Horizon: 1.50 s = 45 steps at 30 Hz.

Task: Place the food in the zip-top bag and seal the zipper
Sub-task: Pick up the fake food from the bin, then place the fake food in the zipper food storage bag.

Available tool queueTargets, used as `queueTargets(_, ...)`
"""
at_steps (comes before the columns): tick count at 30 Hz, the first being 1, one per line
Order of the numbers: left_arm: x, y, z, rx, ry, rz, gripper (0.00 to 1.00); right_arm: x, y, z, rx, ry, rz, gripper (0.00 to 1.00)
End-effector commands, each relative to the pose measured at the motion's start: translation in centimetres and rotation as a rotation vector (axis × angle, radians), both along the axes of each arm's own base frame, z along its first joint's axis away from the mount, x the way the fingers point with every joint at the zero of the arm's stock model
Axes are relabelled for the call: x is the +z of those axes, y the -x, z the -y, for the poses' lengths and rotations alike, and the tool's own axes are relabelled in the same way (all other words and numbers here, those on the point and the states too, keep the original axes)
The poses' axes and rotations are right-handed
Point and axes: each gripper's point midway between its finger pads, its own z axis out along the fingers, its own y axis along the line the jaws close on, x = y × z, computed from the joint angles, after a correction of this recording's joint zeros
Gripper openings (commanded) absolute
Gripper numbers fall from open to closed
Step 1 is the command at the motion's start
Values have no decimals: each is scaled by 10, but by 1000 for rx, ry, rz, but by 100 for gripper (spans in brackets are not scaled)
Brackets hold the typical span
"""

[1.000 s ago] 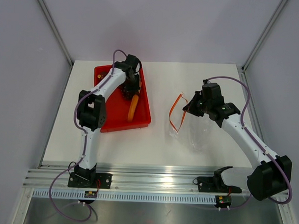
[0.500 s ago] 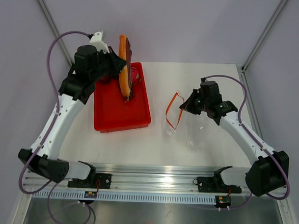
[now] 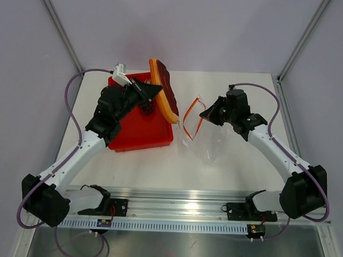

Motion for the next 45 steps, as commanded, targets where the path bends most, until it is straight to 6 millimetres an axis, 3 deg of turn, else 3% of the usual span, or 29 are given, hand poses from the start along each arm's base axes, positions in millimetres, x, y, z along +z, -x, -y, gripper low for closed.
queueTargets(1, 75, 6, -1, 39, 173, 203, 0, 31, -14, -19, 9, -77, 69, 0)
queueTargets(15, 74, 2, 12, 51, 172, 184, 0, 51, -8, -48, 79, -123, 94, 0)
queueTargets(21, 42, -8, 35, 31, 118, 111, 0, 60, -4, -51, 90, -132, 107, 0)
queueTargets(30, 12, -1, 46, 70, -6, 115, 0, 64, -2, -54, 102, -158, 108, 0)
queueTargets(37, -7, 8, 70, -45, -6, 68, 0, 69, -4, -54, 99, -157, 123, 0)
queueTargets(45, -29, 6, 57, 29, -22, 34, 0, 76, -7, -55, 83, -176, 141, 0)
